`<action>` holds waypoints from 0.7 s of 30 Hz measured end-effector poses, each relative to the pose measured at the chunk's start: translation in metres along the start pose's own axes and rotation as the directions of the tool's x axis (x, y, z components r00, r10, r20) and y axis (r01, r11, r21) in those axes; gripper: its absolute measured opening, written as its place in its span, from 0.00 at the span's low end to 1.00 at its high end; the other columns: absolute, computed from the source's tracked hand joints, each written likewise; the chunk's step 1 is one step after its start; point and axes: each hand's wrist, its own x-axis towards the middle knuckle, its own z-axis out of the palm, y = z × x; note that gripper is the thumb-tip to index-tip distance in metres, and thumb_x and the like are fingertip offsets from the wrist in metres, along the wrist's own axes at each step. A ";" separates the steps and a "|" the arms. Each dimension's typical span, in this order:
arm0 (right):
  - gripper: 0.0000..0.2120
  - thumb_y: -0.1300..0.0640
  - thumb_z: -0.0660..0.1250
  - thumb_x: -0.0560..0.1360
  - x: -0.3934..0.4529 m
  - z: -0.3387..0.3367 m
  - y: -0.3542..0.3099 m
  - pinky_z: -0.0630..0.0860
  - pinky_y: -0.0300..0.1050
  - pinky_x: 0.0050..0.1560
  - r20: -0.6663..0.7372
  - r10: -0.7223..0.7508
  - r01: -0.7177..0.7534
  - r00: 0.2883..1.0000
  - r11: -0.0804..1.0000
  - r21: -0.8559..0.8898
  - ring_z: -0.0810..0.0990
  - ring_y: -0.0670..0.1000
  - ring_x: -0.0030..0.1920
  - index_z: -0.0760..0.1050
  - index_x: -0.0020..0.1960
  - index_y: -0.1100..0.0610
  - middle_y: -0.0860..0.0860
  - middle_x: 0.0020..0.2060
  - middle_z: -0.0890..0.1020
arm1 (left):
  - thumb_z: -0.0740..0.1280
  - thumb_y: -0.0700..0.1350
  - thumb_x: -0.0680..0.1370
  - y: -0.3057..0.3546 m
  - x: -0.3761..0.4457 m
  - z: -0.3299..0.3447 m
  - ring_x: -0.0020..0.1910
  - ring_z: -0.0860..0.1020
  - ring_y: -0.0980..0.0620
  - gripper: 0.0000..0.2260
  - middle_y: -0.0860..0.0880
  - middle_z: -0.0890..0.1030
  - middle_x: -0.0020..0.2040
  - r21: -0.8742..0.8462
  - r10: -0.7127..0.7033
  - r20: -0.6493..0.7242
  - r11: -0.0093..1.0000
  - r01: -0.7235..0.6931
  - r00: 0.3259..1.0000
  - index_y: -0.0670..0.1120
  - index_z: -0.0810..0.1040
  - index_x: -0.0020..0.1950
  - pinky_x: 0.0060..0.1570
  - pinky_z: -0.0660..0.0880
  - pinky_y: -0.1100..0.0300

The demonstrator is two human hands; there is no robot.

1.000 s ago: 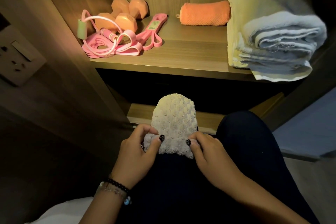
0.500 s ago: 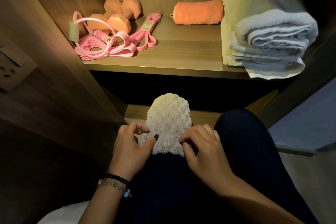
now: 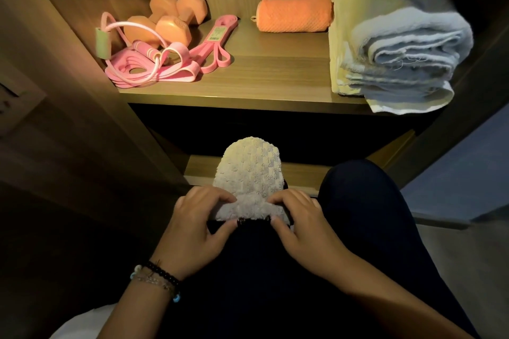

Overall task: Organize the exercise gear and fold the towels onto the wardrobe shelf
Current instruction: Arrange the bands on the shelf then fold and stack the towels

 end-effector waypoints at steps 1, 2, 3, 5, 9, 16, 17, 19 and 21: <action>0.09 0.54 0.60 0.80 0.001 -0.001 0.000 0.63 0.40 0.62 0.020 0.013 -0.013 1.000 1.000 0.020 0.69 0.39 0.58 0.71 0.59 0.49 0.39 0.54 0.73 | 0.62 0.60 0.73 -0.001 0.000 0.003 0.56 0.70 0.64 0.10 0.67 0.73 0.51 -0.030 -0.027 -0.010 0.999 0.027 1.000 0.61 0.72 0.52 0.55 0.69 0.58; 0.09 0.55 0.59 0.81 0.004 -0.001 0.001 0.65 0.41 0.62 0.036 0.031 -0.032 0.999 0.999 0.037 0.69 0.40 0.59 0.71 0.61 0.50 0.40 0.55 0.73 | 0.62 0.60 0.73 -0.001 0.001 0.006 0.55 0.70 0.65 0.08 0.67 0.73 0.50 -0.080 -0.066 -0.031 0.995 0.064 0.997 0.62 0.71 0.51 0.53 0.69 0.60; 0.10 0.55 0.58 0.81 0.006 -0.001 0.002 0.67 0.42 0.62 0.046 0.046 -0.048 0.998 0.998 0.047 0.70 0.42 0.59 0.71 0.61 0.51 0.41 0.55 0.74 | 0.63 0.60 0.73 0.000 0.003 0.008 0.52 0.71 0.65 0.07 0.66 0.73 0.49 -0.134 -0.116 -0.058 0.985 0.107 0.992 0.62 0.72 0.49 0.50 0.68 0.63; 0.10 0.55 0.55 0.82 0.015 -0.002 0.001 0.68 0.43 0.60 0.063 0.074 -0.077 0.995 0.996 0.047 0.71 0.44 0.58 0.71 0.61 0.52 0.43 0.54 0.74 | 0.69 0.57 0.74 0.001 0.009 0.011 0.45 0.73 0.65 0.06 0.60 0.73 0.46 -0.212 -0.211 -0.093 0.959 0.188 0.973 0.59 0.74 0.48 0.43 0.66 0.67; 0.06 0.56 0.53 0.83 0.033 -0.007 -0.002 0.64 0.41 0.43 0.125 0.100 -0.108 0.987 0.992 0.060 0.68 0.45 0.44 0.68 0.50 0.52 0.43 0.40 0.70 | 0.70 0.54 0.75 0.003 0.018 0.010 0.30 0.72 0.60 0.06 0.51 0.78 0.38 -0.277 -0.287 -0.105 0.928 0.249 0.952 0.56 0.74 0.45 0.32 0.68 0.62; 0.06 0.58 0.61 0.79 0.042 -0.009 0.001 0.69 0.39 0.43 0.007 0.151 -0.151 0.988 0.982 0.114 0.74 0.44 0.42 0.77 0.48 0.52 0.45 0.41 0.75 | 0.66 0.55 0.76 0.011 0.027 0.012 0.27 0.75 0.52 0.07 0.49 0.82 0.35 -0.297 -0.437 -0.020 0.861 0.412 0.899 0.53 0.73 0.45 0.30 0.71 0.51; 0.08 0.60 0.62 0.77 0.040 -0.008 0.001 0.71 0.40 0.47 -0.089 0.084 -0.078 0.992 0.995 0.070 0.75 0.45 0.46 0.78 0.50 0.52 0.45 0.44 0.75 | 0.66 0.54 0.77 0.011 0.030 0.012 0.25 0.71 0.57 0.07 0.50 0.81 0.35 -0.280 -0.445 -0.021 0.862 0.422 0.895 0.52 0.72 0.45 0.27 0.67 0.56; 0.13 0.63 0.60 0.73 0.034 -0.009 0.004 0.72 0.44 0.50 -0.154 -0.143 0.130 0.978 0.987 -0.092 0.75 0.48 0.50 0.80 0.51 0.54 0.47 0.47 0.77 | 0.65 0.53 0.77 0.009 0.036 0.014 0.24 0.67 0.58 0.08 0.49 0.80 0.35 -0.257 -0.476 -0.017 0.852 0.456 0.879 0.50 0.72 0.46 0.27 0.64 0.59; 0.16 0.61 0.60 0.72 0.028 -0.008 0.007 0.71 0.45 0.52 -0.097 -0.269 0.250 0.958 0.952 -0.175 0.75 0.50 0.53 0.80 0.55 0.55 0.48 0.49 0.78 | 0.65 0.54 0.77 0.005 0.039 0.015 0.26 0.70 0.54 0.08 0.47 0.82 0.37 -0.264 -0.508 -0.023 0.834 0.484 0.861 0.50 0.72 0.46 0.30 0.68 0.56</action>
